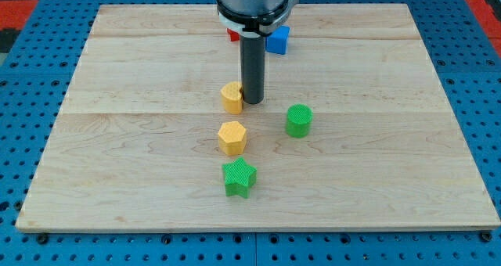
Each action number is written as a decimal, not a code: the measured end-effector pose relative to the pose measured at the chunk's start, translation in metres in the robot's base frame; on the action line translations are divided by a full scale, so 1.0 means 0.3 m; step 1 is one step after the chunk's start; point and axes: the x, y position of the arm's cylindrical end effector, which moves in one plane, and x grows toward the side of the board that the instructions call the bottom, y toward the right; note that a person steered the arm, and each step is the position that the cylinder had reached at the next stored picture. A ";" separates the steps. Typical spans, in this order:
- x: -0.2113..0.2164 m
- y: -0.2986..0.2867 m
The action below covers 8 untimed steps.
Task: Push green circle towards center
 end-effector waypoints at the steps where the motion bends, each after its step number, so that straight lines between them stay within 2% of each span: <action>1: -0.095 0.027; 4: -0.083 -0.107; 5: -0.083 -0.037; 6: -0.089 0.261; 7: 0.017 0.487; 8: 0.258 0.460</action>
